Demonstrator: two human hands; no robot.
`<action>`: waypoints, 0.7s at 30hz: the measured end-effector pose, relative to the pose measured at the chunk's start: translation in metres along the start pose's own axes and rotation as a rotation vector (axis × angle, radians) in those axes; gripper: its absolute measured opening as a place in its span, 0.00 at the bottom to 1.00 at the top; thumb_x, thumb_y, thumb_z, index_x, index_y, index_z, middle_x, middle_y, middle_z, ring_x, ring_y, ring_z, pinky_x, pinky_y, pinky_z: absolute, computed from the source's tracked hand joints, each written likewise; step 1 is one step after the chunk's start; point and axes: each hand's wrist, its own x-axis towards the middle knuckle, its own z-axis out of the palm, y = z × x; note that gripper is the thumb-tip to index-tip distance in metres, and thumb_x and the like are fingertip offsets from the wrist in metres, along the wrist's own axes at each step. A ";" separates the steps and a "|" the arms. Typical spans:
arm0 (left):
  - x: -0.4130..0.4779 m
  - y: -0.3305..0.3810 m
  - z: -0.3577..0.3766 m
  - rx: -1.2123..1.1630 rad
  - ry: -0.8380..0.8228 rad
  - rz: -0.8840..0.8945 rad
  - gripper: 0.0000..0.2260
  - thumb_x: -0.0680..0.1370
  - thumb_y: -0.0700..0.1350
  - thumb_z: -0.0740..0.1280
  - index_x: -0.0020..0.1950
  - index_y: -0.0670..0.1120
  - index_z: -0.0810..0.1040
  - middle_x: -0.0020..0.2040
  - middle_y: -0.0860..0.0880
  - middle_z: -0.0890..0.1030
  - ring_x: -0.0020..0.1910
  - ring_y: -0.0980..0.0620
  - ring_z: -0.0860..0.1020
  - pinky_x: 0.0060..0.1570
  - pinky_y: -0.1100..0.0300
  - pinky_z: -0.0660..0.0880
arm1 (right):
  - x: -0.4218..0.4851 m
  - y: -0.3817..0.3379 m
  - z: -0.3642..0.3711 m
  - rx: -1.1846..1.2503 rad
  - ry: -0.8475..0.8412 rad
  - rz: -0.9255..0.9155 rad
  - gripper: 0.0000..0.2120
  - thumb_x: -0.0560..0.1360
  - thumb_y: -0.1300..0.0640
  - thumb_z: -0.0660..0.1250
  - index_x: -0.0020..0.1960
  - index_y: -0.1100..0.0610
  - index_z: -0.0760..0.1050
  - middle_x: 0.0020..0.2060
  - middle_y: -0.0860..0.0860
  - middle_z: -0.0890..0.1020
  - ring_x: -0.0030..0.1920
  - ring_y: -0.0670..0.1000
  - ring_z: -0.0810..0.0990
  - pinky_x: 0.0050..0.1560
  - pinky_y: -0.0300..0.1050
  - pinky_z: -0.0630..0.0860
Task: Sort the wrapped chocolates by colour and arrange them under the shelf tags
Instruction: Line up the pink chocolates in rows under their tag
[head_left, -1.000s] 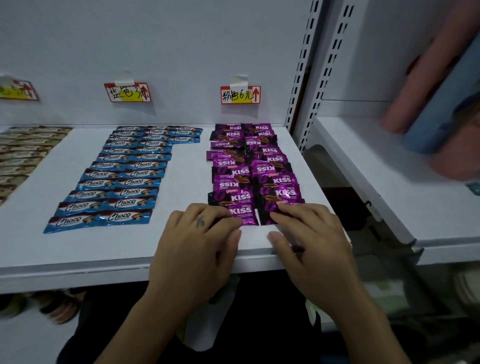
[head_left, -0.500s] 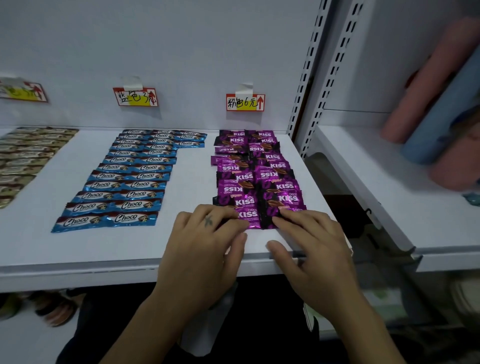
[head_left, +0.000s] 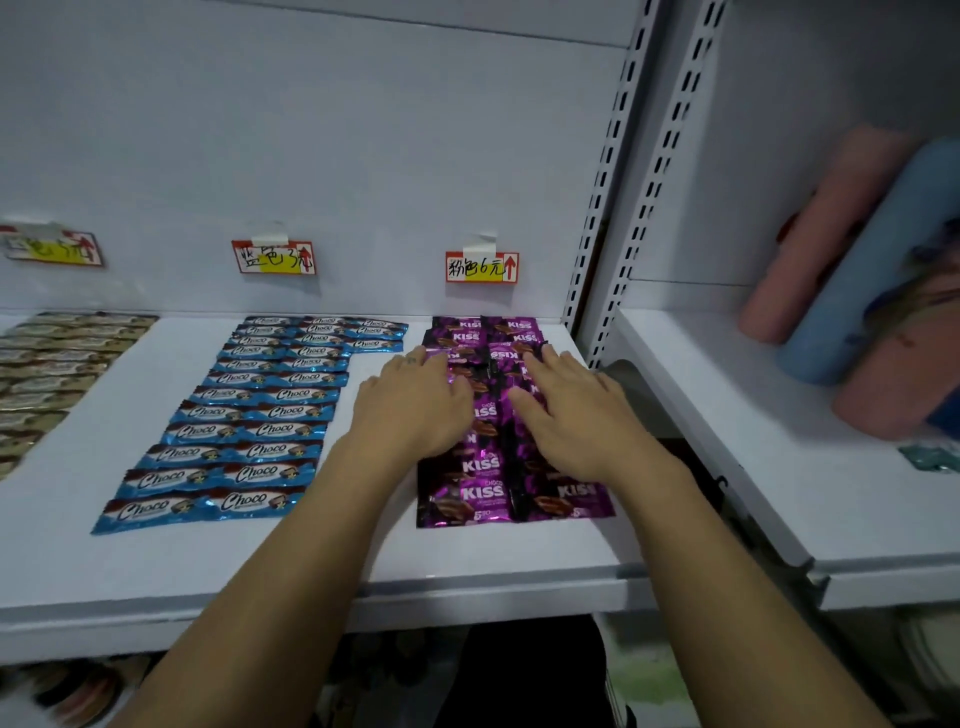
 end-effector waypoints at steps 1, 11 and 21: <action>0.006 0.002 -0.001 0.016 -0.027 -0.020 0.22 0.81 0.54 0.51 0.73 0.46 0.65 0.74 0.44 0.65 0.71 0.44 0.64 0.69 0.45 0.62 | 0.010 0.001 0.000 -0.017 -0.046 0.018 0.30 0.81 0.38 0.42 0.79 0.48 0.44 0.78 0.49 0.44 0.78 0.50 0.43 0.76 0.57 0.42; 0.021 0.004 0.006 0.030 0.079 0.054 0.12 0.79 0.51 0.54 0.47 0.49 0.75 0.50 0.48 0.80 0.48 0.47 0.76 0.55 0.50 0.70 | 0.043 0.004 0.011 -0.026 -0.127 0.026 0.32 0.79 0.35 0.42 0.79 0.48 0.44 0.78 0.49 0.44 0.78 0.51 0.42 0.76 0.58 0.44; 0.035 0.001 0.007 -0.040 0.263 0.138 0.16 0.80 0.49 0.56 0.64 0.47 0.75 0.64 0.48 0.76 0.61 0.48 0.73 0.63 0.51 0.67 | 0.051 0.009 0.000 -0.006 -0.122 0.040 0.32 0.79 0.35 0.41 0.79 0.47 0.42 0.78 0.48 0.42 0.77 0.49 0.40 0.75 0.57 0.39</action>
